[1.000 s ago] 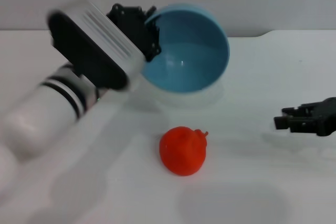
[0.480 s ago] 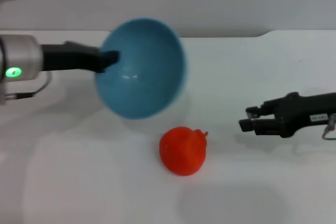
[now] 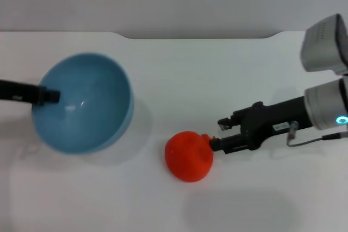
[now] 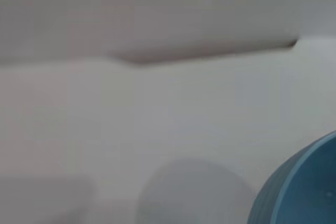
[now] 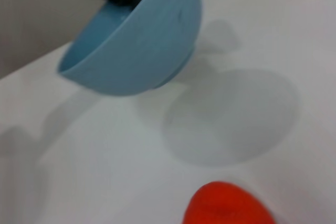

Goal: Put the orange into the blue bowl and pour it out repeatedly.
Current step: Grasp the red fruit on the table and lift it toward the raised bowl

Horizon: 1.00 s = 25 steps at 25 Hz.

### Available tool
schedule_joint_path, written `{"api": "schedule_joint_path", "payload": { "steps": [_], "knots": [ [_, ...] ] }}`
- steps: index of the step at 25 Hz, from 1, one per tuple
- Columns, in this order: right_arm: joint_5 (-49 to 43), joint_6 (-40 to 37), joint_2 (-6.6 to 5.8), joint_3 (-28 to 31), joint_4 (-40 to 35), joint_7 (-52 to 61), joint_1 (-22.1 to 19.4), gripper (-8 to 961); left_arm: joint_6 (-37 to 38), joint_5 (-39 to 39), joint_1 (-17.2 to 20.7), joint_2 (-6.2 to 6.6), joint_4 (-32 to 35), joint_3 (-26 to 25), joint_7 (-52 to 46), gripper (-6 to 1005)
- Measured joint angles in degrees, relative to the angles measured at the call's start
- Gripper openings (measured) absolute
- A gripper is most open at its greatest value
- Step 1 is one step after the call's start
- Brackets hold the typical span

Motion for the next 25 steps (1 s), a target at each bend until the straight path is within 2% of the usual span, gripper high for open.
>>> {"api": "schedule_joint_path", "payload": {
  "steps": [2, 4, 6, 14, 20, 25],
  "knots": [
    [0.8, 1.8, 0.07, -0.4, 2.3, 0.0, 1.0, 559, 2.4, 3.4, -0.6, -0.14, 0.4, 0.3, -2.1, -2],
    [2.9, 3.7, 0.07, -0.4, 5.5, 0.0, 2.5, 627, 3.7, 5.6, -1.1, -0.28, 0.4, 1.1, -3.8, -2],
    [4.3, 4.9, 0.02, -0.5, 7.8, -0.3, 3.5, 627, 4.5, 7.2, -1.3, -0.35, 0.3, 2.4, -5.0, -2],
    [5.7, 10.5, 0.36, -3.6, 16.2, -4.3, 6.9, 626, 5.1, 7.6, -1.2, -0.45, 0.6, 4.9, -6.6, -2],
    [6.3, 14.7, 0.68, -7.6, 18.4, -4.4, 7.0, 626, 5.2, 7.5, -1.6, -0.44, 0.7, 6.6, -6.7, -2],
    [6.4, 14.3, 0.51, -8.4, 18.8, -4.4, 6.8, 550, 5.0, 7.3, -1.7, -0.45, 0.8, 7.5, -6.8, -2]
  ]
}}
